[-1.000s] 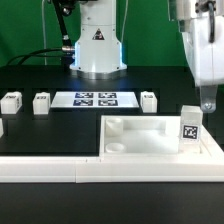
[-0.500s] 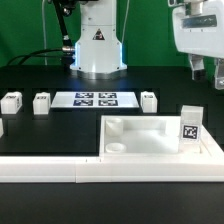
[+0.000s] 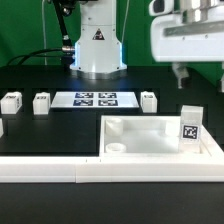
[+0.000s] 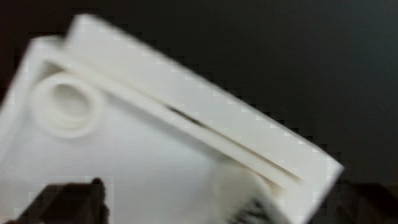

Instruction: Assemble square table

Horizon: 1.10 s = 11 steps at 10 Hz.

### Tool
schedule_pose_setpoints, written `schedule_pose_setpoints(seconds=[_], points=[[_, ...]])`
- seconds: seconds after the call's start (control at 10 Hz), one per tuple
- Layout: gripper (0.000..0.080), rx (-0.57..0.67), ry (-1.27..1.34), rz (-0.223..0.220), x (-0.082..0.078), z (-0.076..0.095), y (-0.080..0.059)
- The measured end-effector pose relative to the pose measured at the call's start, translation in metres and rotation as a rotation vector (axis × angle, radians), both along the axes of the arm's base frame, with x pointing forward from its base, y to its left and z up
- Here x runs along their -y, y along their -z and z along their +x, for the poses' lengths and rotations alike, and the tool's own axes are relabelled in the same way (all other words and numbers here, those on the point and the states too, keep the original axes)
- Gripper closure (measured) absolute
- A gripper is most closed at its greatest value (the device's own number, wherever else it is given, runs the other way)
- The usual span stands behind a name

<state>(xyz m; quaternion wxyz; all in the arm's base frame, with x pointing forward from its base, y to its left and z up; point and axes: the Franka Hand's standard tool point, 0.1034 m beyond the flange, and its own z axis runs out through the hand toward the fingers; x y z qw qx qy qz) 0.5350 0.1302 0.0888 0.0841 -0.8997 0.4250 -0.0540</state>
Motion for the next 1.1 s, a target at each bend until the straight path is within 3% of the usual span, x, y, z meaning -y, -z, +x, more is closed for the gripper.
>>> schedule_pose_setpoints(seconds=[0.1,0.2,0.4,0.7,0.9,1.1], points=[[0.0150,-0.006,-0.038,-0.023,0.002,-0.024,0.012],[0.0150,-0.015,-0.106,-0.047,-0.010,-0.044,0.022],[0.0150,0.014,-0.275,-0.076,-0.004,-0.032,0.016],[0.0150,0.025,-0.462,-0.110,-0.004,-0.034,0.018],[0.0150,-0.039,-0.684,-0.138,0.002,-0.063,0.035],[0.0150,-0.027,-0.848,-0.213,0.011,-0.093,0.050]])
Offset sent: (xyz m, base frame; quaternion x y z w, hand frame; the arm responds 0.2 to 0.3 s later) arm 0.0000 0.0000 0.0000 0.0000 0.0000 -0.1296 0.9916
